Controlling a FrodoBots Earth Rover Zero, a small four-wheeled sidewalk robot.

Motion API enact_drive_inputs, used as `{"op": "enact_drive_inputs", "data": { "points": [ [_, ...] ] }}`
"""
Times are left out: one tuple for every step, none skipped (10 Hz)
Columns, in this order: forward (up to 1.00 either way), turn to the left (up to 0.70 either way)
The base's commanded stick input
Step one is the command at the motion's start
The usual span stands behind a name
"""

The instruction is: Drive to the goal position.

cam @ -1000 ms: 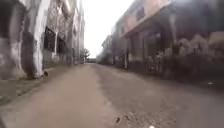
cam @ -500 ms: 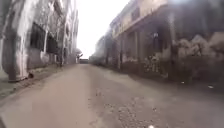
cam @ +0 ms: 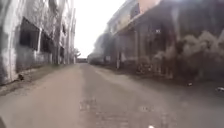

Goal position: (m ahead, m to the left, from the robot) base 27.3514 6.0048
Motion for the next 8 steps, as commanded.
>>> {"op": "enact_drive_inputs", "data": {
  "points": [
    [0.70, 0.35],
    [0.70, 0.35],
    [0.70, 0.26],
    [0.70, 0.15],
    [0.70, 0.07],
    [0.70, 0.08],
    [0.70, 0.09],
    [0.70, 0.09]
  ]
}}
